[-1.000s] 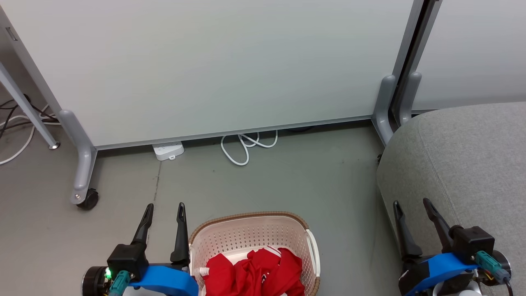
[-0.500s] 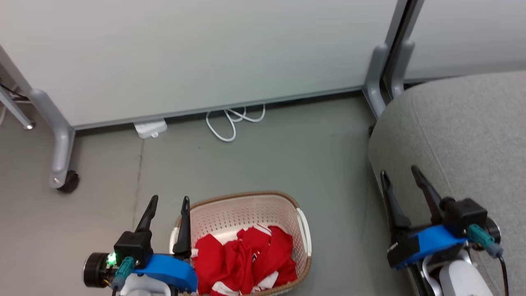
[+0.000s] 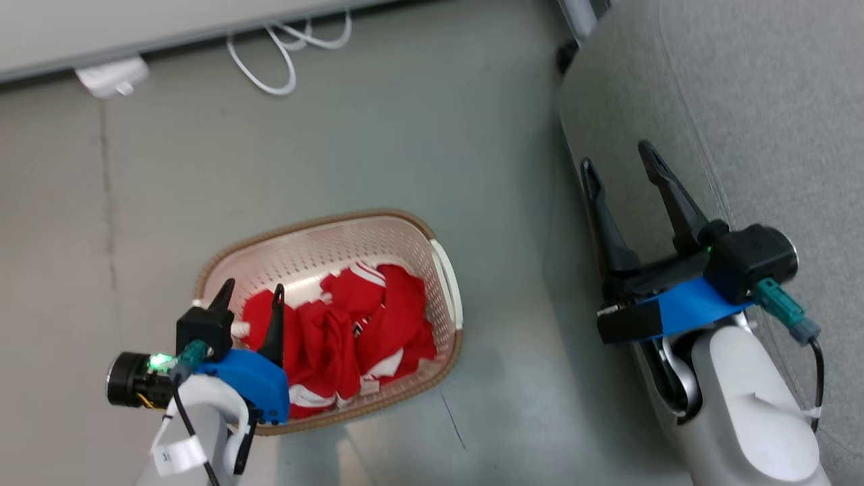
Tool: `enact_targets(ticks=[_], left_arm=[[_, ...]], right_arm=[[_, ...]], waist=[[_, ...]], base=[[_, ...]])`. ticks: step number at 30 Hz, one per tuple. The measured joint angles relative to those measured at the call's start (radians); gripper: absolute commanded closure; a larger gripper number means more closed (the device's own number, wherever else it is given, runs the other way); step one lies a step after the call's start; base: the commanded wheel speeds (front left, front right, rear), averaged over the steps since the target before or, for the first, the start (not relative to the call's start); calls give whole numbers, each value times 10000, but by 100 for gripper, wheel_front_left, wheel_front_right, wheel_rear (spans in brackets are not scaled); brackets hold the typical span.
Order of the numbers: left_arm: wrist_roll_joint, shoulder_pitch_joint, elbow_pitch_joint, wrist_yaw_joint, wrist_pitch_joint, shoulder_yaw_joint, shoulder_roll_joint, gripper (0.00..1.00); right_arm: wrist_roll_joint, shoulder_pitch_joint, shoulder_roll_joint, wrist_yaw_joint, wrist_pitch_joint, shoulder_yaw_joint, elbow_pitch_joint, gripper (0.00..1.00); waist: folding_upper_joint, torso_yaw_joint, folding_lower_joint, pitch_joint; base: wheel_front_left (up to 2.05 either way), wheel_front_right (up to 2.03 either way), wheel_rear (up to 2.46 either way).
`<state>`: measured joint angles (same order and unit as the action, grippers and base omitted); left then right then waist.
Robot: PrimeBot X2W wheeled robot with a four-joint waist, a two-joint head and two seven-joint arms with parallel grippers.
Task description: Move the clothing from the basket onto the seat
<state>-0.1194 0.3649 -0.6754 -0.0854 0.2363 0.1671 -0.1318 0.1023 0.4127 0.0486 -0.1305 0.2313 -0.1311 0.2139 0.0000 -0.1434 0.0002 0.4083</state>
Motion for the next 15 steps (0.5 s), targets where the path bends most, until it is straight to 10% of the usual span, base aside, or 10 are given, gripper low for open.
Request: enact_targets(ticks=[15], left_arm=[[349,2092,-2934,-201,-1396,568,-1026,0]], right_arm=[[1030,1011,10,0,297,-1292,155,0]], waist=[[0,-1640,0,2682]], base=[[0,0,0]])
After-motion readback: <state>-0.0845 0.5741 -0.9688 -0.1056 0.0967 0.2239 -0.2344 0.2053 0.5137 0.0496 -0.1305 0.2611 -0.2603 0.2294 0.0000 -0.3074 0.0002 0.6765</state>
